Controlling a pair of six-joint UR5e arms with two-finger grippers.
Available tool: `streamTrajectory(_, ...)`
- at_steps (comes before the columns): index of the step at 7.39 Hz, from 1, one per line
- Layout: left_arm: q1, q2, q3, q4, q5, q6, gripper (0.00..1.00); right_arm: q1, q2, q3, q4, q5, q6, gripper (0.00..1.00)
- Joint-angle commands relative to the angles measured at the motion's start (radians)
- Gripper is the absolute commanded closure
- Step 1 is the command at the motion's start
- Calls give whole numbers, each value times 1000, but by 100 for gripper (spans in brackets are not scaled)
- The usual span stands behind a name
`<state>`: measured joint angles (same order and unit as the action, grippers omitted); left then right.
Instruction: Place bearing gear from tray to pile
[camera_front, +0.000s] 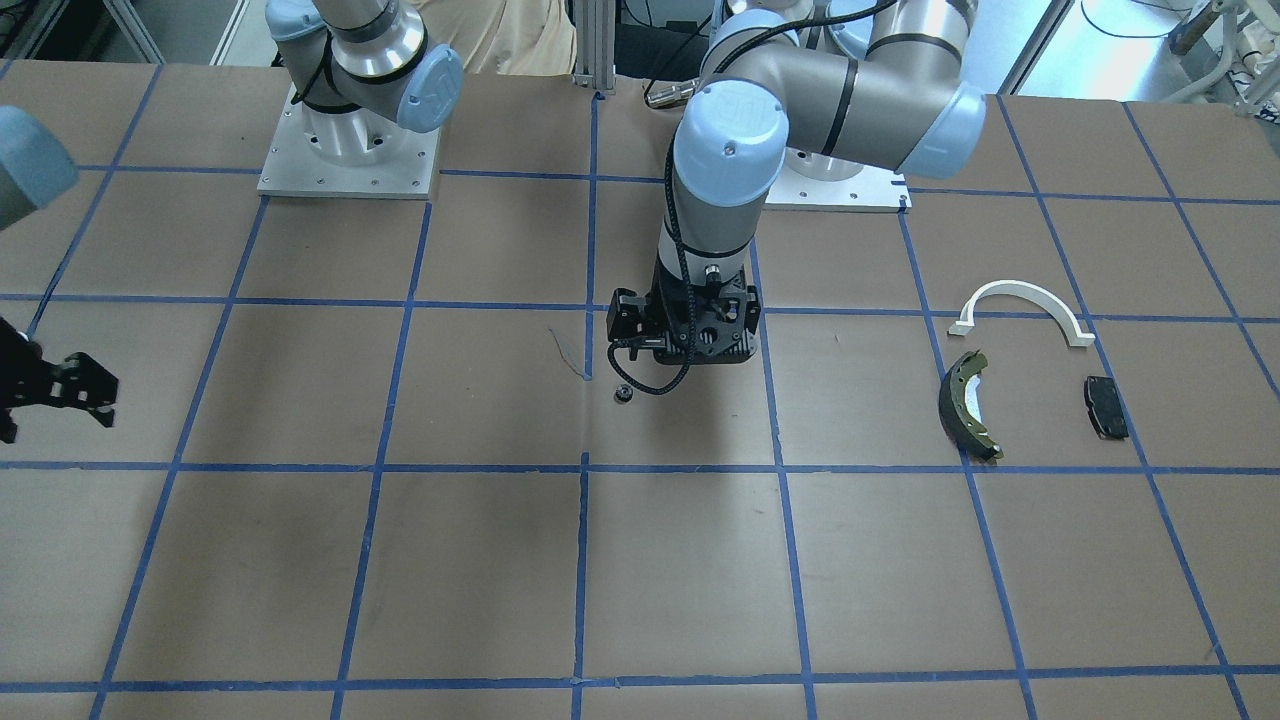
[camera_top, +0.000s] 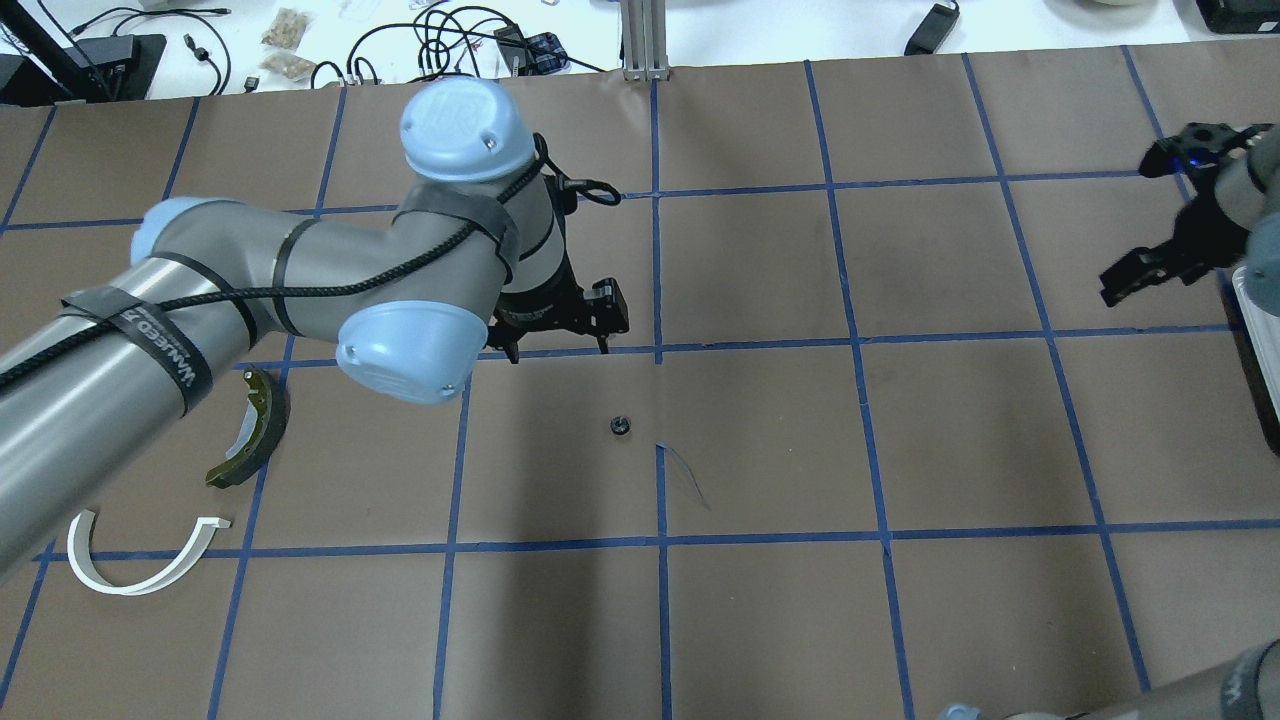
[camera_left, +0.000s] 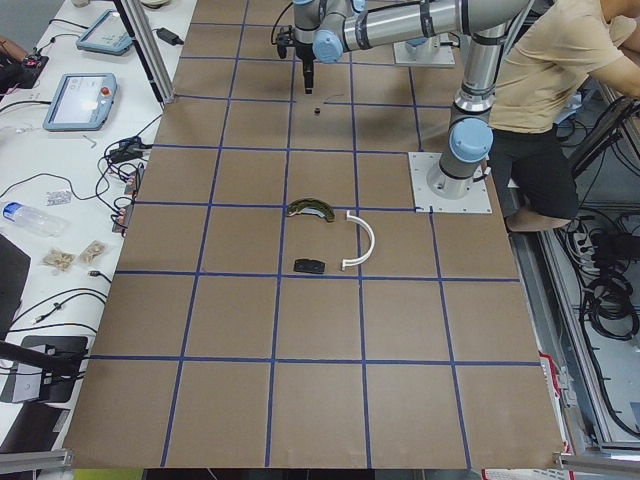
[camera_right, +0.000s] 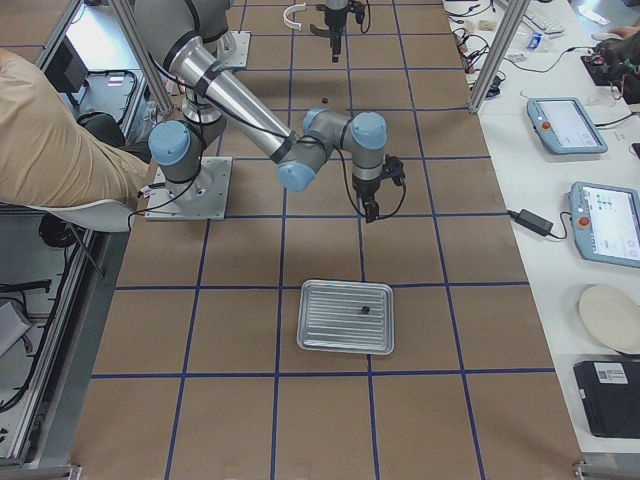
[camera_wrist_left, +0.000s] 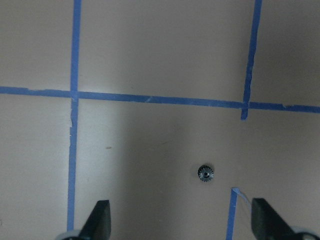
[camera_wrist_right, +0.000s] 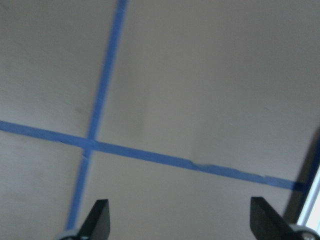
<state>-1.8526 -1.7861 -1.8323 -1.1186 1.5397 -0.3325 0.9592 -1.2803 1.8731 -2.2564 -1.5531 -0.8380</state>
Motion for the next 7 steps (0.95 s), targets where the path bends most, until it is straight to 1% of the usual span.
streamTrajectory(1,-25,-73,-39,83,-1,0,0,-202,99,-40,-112,2,-217,0)
streamTrajectory(2,-30,-100,-39,85,-9,-19,0,-224,152,-104,-158,-1,-275,0)
streamTrajectory(3,-34,-139,-48,83,-7,-42,0,-232,211,-186,-157,-4,-308,0)
streamTrajectory(4,-51,-154,-56,110,-6,-54,0,-246,276,-243,-157,-2,-335,1)
streamTrajectory(5,-68,-179,-68,147,-7,-125,0,-253,329,-265,-155,-2,-335,11)
streamTrajectory(6,-74,-196,-73,193,-9,-152,0,-254,340,-268,-154,2,-334,20)
streamTrajectory(7,-74,-203,-73,197,-7,-142,0,-254,335,-259,-140,5,-322,20)
